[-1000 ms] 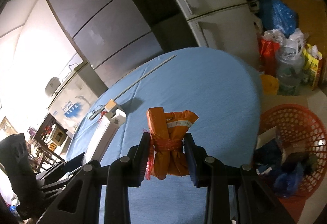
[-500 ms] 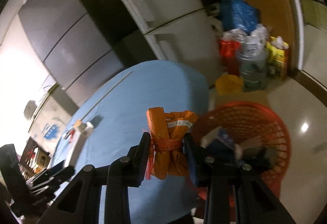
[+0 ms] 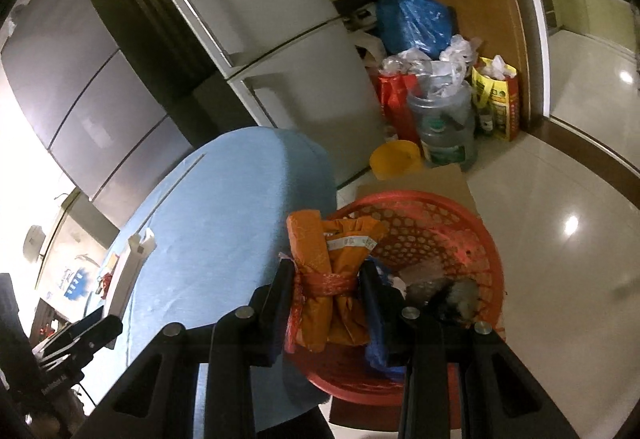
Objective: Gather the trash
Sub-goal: 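Carry the white box and orange wrapper over the red basket with both tools, then lower the orange wrapper into the basket with the right tool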
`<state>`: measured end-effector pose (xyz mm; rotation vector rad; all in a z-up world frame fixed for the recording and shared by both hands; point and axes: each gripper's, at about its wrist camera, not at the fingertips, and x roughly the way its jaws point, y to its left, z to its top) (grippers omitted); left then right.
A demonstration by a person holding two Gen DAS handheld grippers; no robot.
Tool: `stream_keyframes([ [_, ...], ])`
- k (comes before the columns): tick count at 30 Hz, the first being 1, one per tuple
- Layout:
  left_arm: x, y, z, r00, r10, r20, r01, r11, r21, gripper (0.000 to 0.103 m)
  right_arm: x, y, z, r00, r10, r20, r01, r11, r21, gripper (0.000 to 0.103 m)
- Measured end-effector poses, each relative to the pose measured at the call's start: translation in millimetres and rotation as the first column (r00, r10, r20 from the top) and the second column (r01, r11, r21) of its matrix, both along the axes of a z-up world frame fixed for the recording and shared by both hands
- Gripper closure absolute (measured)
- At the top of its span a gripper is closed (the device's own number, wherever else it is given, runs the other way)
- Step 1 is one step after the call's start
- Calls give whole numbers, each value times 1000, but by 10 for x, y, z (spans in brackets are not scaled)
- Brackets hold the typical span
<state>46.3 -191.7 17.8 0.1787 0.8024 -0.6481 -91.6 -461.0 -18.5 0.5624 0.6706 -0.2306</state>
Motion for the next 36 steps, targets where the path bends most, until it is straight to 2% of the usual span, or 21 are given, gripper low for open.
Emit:
stream_keyframes([
  [8, 11, -349, -27, 998, -62, -15, 63, 998, 18, 47, 20, -134, -163, 999, -11, -49, 11, 1000, -2, 67],
  [29, 63, -880, -87, 991, -122, -60, 125, 991, 47, 47, 300, -500, -459, 988, -19, -152, 19, 1000, 4, 65],
  [30, 61, -896, -91, 990, -124, -61, 127, 991, 49, 47, 310, -518, -481, 986, -20, -164, 22, 1000, 11, 61],
  [31, 71, -891, -96, 990, -126, -63, 129, 991, 48, 47, 311, -539, -500, 985, -25, -171, 29, 999, 21, 37],
  [32, 73, -900, -100, 990, -127, -67, 130, 990, 47, 47, 296, -555, -504, 986, -33, -164, 38, 999, 26, 25],
  [36, 87, -954, -124, 988, -133, -75, 137, 989, 52, 47, 236, -584, -467, 988, -43, -145, 48, 998, 31, 25],
])
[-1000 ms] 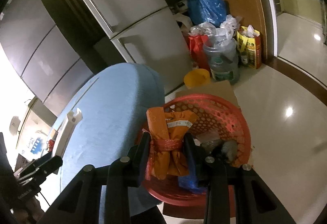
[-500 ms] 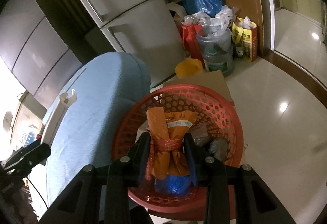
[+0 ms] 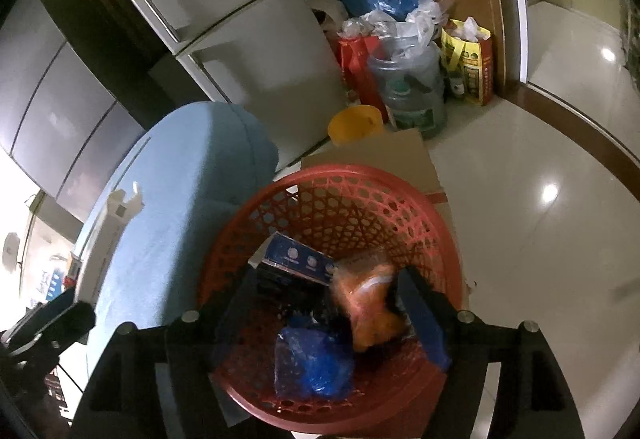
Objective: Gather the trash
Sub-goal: 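Lower the orange wrapper into the basket with the right tool, then open the left tool to drop the white medicine box into the basket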
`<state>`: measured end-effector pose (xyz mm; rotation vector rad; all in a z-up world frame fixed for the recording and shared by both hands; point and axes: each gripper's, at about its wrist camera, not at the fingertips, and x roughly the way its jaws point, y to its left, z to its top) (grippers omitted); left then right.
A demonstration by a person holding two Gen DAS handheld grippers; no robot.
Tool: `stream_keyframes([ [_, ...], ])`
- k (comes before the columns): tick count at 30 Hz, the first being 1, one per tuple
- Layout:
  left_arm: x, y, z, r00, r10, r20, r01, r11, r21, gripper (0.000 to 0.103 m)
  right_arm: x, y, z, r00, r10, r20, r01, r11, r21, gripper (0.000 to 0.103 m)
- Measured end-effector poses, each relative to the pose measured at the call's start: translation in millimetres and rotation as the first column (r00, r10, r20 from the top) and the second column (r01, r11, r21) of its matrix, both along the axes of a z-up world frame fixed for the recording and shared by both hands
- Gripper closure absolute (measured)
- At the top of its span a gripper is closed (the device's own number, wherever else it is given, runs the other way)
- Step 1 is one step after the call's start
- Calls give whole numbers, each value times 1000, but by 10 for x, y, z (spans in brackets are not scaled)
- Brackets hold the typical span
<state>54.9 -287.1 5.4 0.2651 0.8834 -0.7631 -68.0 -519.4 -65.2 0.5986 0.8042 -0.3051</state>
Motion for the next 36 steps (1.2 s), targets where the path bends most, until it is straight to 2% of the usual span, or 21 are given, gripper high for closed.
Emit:
stream_keyframes([
  [10, -18, -307, -86, 998, -55, -19, 56, 997, 48, 47, -305, -87, 284, 994, -79, 75, 81, 997, -17, 25],
  [18, -46, -610, -196, 994, -99, -43, 102, 990, 92, 47, -495, -151, 419, 989, -115, 93, 118, 993, -27, 25],
  [36, -38, -698, -278, 993, -107, -55, 112, 988, 103, 47, -550, -8, 727, 985, -108, 136, 120, 989, -87, 25],
])
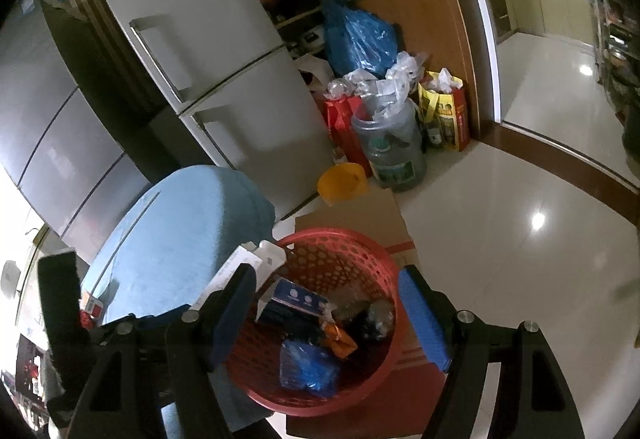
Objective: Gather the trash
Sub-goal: 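Open the left tool to drop the white medicine box into the basket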
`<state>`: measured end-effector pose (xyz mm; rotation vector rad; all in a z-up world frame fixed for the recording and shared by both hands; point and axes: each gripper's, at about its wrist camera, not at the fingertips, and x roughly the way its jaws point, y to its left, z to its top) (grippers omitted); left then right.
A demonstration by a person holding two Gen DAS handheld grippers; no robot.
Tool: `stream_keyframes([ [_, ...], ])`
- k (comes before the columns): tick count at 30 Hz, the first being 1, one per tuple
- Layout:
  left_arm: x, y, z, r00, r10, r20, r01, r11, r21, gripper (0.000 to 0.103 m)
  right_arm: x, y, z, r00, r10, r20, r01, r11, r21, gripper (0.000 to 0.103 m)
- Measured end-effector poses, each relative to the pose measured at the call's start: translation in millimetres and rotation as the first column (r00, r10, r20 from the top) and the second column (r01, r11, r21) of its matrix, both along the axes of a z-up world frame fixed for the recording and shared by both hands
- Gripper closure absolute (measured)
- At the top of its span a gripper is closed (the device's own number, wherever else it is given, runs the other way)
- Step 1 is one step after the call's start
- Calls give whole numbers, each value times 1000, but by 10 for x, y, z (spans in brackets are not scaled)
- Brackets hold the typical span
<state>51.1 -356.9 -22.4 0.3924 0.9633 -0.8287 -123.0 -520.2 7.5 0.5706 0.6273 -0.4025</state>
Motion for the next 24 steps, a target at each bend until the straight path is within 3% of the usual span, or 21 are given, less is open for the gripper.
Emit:
stream_keyframes([
  [15, 44, -55, -80, 999, -18, -36, 18, 1000, 4, 46, -12, 100, 172, 1000, -3, 16, 3, 999, -38, 25],
  [19, 74, -28, -111, 999, -5, -47, 5, 1000, 11, 32, -31, 118, 230, 1000, -15, 27, 17, 998, -52, 25],
  [24, 69, 24, -78, 999, 5, -39, -5, 1000, 4, 32, -54, 129, 274, 999, -23, 34, 25, 998, -58, 25],
])
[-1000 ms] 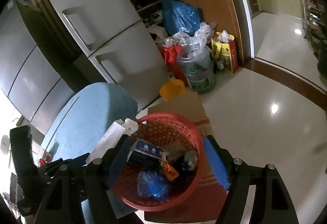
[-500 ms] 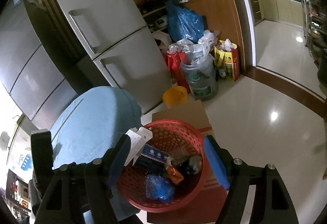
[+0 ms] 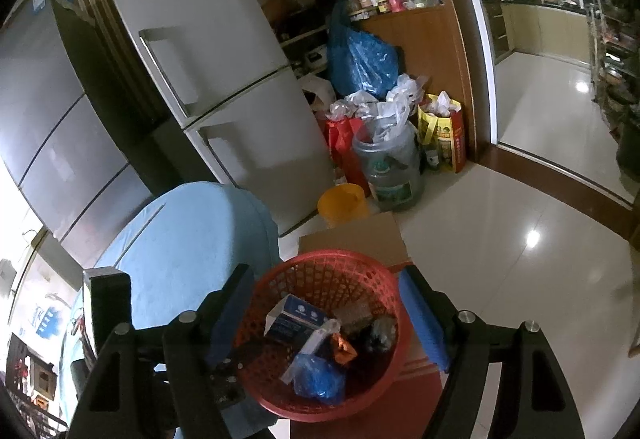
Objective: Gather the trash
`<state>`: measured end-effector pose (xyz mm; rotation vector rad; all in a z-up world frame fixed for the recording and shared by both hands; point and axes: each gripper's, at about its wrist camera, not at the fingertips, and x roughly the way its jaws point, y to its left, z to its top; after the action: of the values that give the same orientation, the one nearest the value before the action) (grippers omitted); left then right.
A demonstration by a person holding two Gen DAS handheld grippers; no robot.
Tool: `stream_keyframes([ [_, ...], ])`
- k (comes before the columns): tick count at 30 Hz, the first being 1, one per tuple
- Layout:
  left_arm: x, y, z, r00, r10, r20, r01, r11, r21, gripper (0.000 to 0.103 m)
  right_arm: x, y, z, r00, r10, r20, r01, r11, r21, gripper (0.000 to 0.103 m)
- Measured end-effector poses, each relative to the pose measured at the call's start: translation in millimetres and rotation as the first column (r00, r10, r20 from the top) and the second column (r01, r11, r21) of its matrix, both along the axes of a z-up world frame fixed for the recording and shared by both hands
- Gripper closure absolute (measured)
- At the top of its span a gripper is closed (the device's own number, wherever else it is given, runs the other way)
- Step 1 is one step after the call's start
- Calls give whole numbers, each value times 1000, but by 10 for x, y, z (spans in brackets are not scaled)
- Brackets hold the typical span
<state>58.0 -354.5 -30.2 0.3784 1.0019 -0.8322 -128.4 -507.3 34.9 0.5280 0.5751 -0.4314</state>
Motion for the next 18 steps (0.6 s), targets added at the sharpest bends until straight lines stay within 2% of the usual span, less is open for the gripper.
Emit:
stream_keyframes([
  [9, 76, 250, 147, 999, 49, 15, -49, 998, -33, 31, 58, 73, -8, 1000, 19, -13, -19, 1000, 1, 24],
  [18, 178, 747, 260, 989, 136, 59, -133, 990, -55, 31, 366, 455, -71, 992, 117, -38, -118, 993, -6, 23],
])
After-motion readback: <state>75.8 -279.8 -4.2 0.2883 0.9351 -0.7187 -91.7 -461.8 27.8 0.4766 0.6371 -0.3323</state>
